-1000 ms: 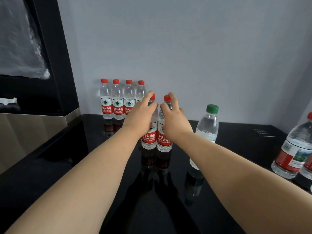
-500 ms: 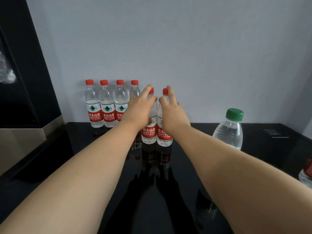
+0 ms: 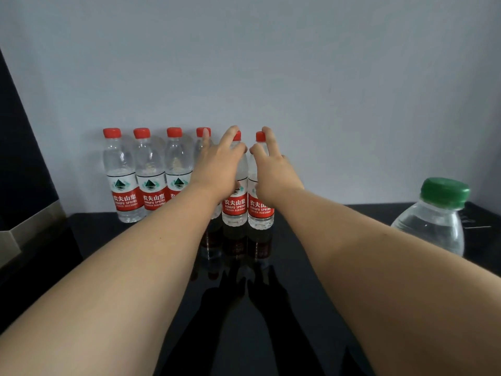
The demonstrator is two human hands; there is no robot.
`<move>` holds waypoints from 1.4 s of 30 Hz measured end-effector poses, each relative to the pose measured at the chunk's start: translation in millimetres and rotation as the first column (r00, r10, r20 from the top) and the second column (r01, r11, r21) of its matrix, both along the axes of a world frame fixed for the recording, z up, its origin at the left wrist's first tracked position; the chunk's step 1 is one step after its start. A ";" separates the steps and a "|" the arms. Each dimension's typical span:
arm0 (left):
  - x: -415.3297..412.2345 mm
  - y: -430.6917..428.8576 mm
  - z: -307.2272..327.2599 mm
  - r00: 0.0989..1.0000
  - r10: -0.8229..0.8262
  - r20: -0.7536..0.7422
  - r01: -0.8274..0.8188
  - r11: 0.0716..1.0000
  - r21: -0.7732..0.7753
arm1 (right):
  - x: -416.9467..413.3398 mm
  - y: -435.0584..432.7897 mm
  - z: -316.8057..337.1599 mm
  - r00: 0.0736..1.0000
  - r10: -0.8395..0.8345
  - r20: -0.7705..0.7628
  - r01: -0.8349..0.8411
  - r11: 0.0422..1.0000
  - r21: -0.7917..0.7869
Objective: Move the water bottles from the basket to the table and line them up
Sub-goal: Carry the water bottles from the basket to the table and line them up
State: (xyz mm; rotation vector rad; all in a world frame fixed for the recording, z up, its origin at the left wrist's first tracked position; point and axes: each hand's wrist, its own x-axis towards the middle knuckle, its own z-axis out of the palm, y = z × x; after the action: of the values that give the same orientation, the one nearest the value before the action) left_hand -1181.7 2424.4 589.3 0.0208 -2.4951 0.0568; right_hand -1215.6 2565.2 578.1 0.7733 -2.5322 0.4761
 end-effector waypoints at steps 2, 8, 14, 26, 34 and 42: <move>-4.7 -1.3 0.2 1.000 0.004 0.009 -0.004 1.000 0.019 | -5.5 -3.0 0.6 1.000 0.000 0.012 0.000 1.000 -0.013; -18.9 -13.5 -4.3 1.000 -0.007 0.018 0.005 0.998 0.064 | -17.0 -11.3 0.4 1.000 0.011 0.012 -0.011 1.000 -0.023; -27.5 -18.7 -5.4 1.000 -0.006 0.026 0.005 0.998 0.070 | -27.9 -17.6 -0.9 1.000 -0.004 0.001 0.004 1.000 -0.019; -43.7 -25.1 -10.0 1.000 0.000 0.019 -0.001 0.999 0.051 | -45.9 -25.8 -1.5 1.000 -0.015 -0.008 0.015 1.000 -0.012; -49.2 -30.6 -10.3 0.999 0.037 0.021 -0.036 0.997 -0.072 | -49.3 -25.0 -2.5 1.000 -0.001 0.003 0.001 1.000 -0.013; -37.9 -24.0 -6.9 0.991 0.130 -0.017 -0.130 0.962 -0.241 | -49.8 -30.4 1.5 0.988 0.098 0.122 -0.072 0.978 -0.197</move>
State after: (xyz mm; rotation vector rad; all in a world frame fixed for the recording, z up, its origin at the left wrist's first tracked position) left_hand -1219.7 2400.3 582.4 0.0829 -2.4661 0.4146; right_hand -1265.4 2534.7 579.6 0.8027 -2.5305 0.8125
